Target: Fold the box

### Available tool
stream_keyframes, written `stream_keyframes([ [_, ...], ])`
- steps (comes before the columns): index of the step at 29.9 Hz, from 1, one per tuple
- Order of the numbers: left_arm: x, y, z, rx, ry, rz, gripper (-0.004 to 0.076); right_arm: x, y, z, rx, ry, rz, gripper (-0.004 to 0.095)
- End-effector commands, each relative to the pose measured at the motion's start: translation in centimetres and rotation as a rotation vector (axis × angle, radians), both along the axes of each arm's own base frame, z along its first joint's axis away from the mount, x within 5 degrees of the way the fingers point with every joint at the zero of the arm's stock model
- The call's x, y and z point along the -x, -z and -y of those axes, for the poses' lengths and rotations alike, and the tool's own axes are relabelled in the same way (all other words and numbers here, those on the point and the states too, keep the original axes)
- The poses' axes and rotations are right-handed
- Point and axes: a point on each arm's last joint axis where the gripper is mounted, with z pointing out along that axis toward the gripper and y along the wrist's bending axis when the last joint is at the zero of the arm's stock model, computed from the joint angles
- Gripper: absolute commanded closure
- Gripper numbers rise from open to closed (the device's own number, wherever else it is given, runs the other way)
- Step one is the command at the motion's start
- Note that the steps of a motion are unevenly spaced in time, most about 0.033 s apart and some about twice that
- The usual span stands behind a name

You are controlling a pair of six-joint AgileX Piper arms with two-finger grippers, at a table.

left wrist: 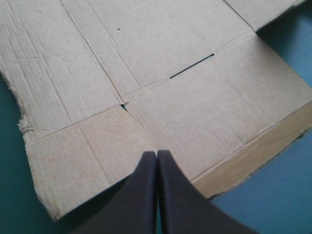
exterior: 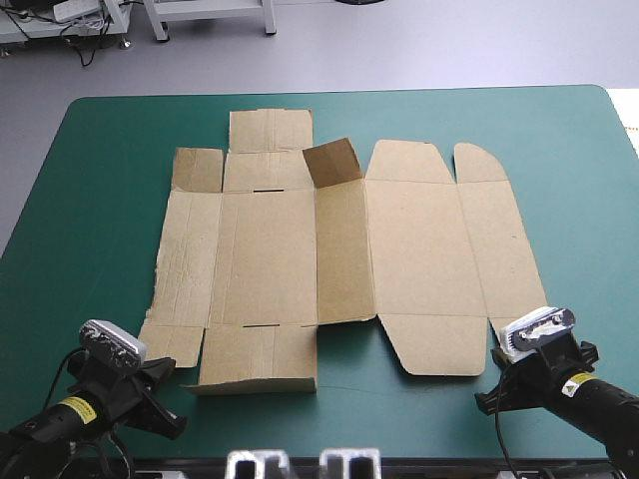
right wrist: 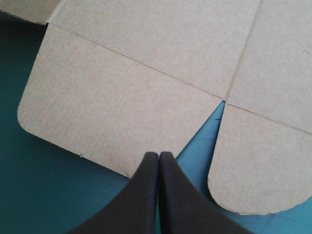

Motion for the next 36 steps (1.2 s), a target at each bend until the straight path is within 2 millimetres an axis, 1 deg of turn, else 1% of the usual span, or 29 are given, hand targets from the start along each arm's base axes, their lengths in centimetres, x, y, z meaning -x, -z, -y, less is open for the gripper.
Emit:
stream_keyframes([
  [1, -0.4, -1.1, 0.3, 0.052, -0.008, 0.061, 0.0734, -0.4, -1.1, 0.0, -0.014, 0.013, 0.068, 0.0917],
  [10, -0.4, -1.2, 0.2, 0.054, -0.01, 0.068, 0.0734, -0.4, -1.1, 0.0, -0.014, 0.013, 0.068, 0.0917],
  [13, -0.5, -1.7, 0.2, 0.051, -0.007, 0.082, 0.0734, -0.4, -1.1, 0.0, -0.014, 0.013, 0.068, 0.0917],
  [16, -0.6, -3.1, 0.3, 0.03, 0.014, 0.089, 0.0734, -0.4, -1.1, 0.0, -0.014, 0.013, 0.068, 0.0917],
  [20, -1.2, -6.4, 0.3, 0.009, 0.022, 0.131, 0.0734, -0.4, -1.1, 0.0, -0.014, 0.013, 0.07, 0.0917],
  [25, -3.0, -10.9, 0.3, -0.026, 0.005, 0.204, 0.0734, -0.4, -1.1, 0.0, -0.014, 0.013, 0.07, 0.0917],
  [28, -4.5, -12.5, 0.4, -0.055, -0.008, 0.218, 0.0734, -0.4, -1.1, 0.0, -0.014, 0.013, 0.07, 0.0917],
  [31, -6.2, -13.4, 0.3, -0.101, -0.033, 0.215, 0.0734, -0.4, -1.1, 0.0, -0.014, 0.013, 0.07, 0.0917],
  [36, -9.8, -13.5, -0.7, -0.195, -0.214, 0.153, 0.0734, -0.4, -1.1, 0.0, -0.014, 0.013, 0.07, 0.0917],
])
